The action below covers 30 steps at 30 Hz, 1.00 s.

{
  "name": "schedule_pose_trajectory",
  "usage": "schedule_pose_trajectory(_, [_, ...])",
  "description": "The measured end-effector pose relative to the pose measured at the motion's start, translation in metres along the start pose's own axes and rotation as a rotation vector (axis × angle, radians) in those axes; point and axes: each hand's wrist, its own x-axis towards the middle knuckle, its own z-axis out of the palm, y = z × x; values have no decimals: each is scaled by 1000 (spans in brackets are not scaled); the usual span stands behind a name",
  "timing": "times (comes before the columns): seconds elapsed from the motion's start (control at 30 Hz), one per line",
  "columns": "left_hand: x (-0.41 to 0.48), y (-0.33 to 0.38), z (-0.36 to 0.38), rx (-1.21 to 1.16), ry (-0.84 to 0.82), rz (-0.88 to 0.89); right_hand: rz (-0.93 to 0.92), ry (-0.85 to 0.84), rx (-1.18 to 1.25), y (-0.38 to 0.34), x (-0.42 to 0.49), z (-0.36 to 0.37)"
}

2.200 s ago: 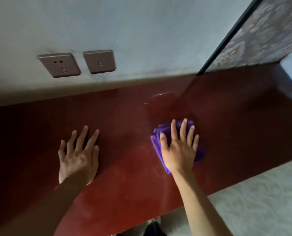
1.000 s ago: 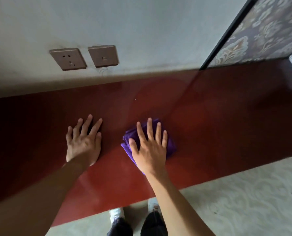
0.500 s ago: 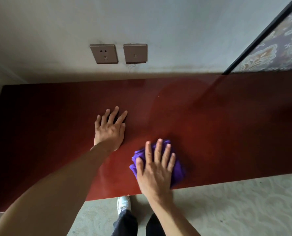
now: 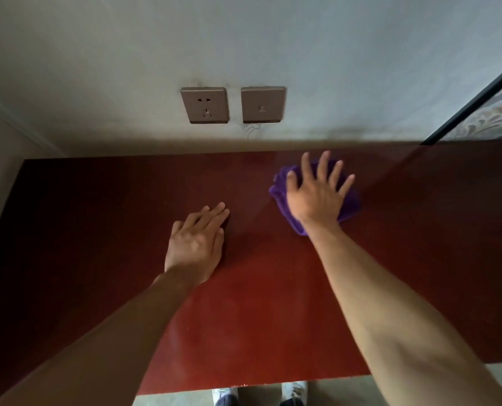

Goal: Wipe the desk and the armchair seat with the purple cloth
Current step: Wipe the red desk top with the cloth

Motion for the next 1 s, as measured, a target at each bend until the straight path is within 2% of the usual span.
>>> schedule_pose_trajectory(0.13, [0,0,4,12,26,-7,82,-32,35,-9,29,7])
schedule_pose_trajectory(0.2, [1,4,-1,-14,-1,-11,41,-49,40,-22,23,10])
schedule_pose_trajectory(0.27, [-1,4,-10,-162,29,-60,-49,-74,36,-46,15,13])
schedule_pose_trajectory(0.33, [-11,-7,-25,-322,151,-136,-173,-92,19,-83,3,16])
schedule_pose_trajectory(0.43, [-35,-47,-47,-265,353,-243,-424,-123,-5,-148,-44,21])
schedule_pose_trajectory(0.6, [-68,-96,-65,-193,318,-517,-997,-232,-23,-200,-160,34])
schedule_pose_trajectory(0.7, [-79,-93,-69,-194,246,-567,-1172,-237,49,-171,-221,35])
schedule_pose_trajectory(0.87, [-71,-58,-55,-124,36,-433,-1175,-184,77,-74,-271,37])
schedule_pose_trajectory(0.93, [-65,-43,-46,-60,-55,-416,-1084,-157,73,-34,-262,29])
schedule_pose_trajectory(1.0, [-64,-34,-37,-16,-121,-439,-914,-147,54,12,-241,15])
